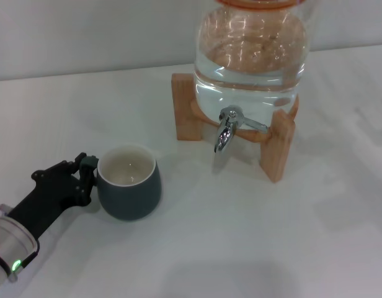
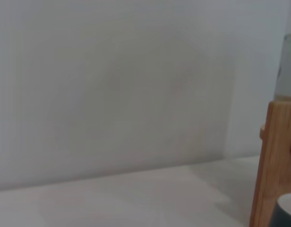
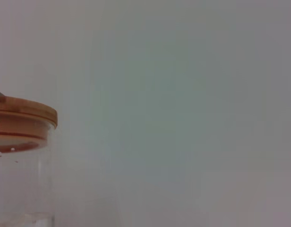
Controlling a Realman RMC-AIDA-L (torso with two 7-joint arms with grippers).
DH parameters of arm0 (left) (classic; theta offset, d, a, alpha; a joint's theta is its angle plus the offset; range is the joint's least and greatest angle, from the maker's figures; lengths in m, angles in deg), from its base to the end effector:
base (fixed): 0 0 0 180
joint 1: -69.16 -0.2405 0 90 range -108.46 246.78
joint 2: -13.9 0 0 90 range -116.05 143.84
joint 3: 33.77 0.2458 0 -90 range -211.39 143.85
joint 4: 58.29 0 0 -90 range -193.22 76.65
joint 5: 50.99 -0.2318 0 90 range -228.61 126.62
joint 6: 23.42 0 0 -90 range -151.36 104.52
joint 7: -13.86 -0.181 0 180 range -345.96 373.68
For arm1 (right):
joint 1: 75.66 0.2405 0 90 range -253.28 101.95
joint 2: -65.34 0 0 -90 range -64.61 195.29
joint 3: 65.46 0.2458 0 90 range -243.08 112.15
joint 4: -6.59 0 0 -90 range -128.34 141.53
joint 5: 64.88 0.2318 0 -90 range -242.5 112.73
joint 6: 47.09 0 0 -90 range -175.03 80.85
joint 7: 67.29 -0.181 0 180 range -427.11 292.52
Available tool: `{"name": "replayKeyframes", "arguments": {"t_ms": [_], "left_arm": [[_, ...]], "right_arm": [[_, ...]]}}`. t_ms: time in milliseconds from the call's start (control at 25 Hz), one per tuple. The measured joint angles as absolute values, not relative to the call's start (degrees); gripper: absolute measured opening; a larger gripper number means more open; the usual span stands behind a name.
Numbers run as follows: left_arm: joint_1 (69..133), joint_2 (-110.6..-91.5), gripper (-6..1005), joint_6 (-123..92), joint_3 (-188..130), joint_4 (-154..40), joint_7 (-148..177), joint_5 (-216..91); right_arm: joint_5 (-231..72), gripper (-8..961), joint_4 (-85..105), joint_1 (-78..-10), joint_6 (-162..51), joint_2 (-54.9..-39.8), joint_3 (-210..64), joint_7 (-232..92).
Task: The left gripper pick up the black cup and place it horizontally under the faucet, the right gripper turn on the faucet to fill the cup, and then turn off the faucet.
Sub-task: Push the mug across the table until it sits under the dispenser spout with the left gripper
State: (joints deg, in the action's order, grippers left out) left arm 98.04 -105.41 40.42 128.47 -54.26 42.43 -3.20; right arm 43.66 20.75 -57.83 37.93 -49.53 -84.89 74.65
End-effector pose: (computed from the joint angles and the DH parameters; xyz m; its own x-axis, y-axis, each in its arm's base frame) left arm -0.3069 0.3457 -0.1048 0.7126 0.2163 0.6674 0.6488 -0.5650 -0.5097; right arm 0.3673 0.3281 0.0899 0.6205 0.1912 -0.7606 -0.7237 -0.2342 -0.6492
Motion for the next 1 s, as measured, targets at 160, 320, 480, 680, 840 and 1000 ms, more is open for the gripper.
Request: {"name": "replayKeyframes", "arguments": {"t_ms": [160,320,480,680,840,1000], "left_arm": [[99.5,-105.32,139,40.6,128.7,-54.2,42.4,-3.5],[101.0,-105.48,139,40.2,129.0,-53.5,42.1,-5.7],[101.9,-105.57,139,38.4,128.8,-50.8,39.5,-6.8],[103.0,-105.56,139,36.5,128.6,-48.8,39.0,-6.8],[104.5,-105.59,139,32.7,128.6,-46.6,38.3,-6.7],[105.2,-105.72,139,29.9,128.5,-44.0,35.7,-6.6]], "right_arm": [[43.6,723,20.7,-57.5,37.9,-49.53,-85.2,74.6],[43.6,723,20.4,-57.4,37.9,-49.6,-85.3,74.6],[43.2,723,20.1,-57.3,38.1,-49.64,-85.4,74.7],[43.2,723,20.0,-57.3,38.5,-49.7,-85.5,74.6],[43.2,723,20.0,-57.3,38.6,-49.72,-85.6,74.4],[43.2,723,19.9,-57.2,38.7,-49.79,-85.6,74.3]]}}
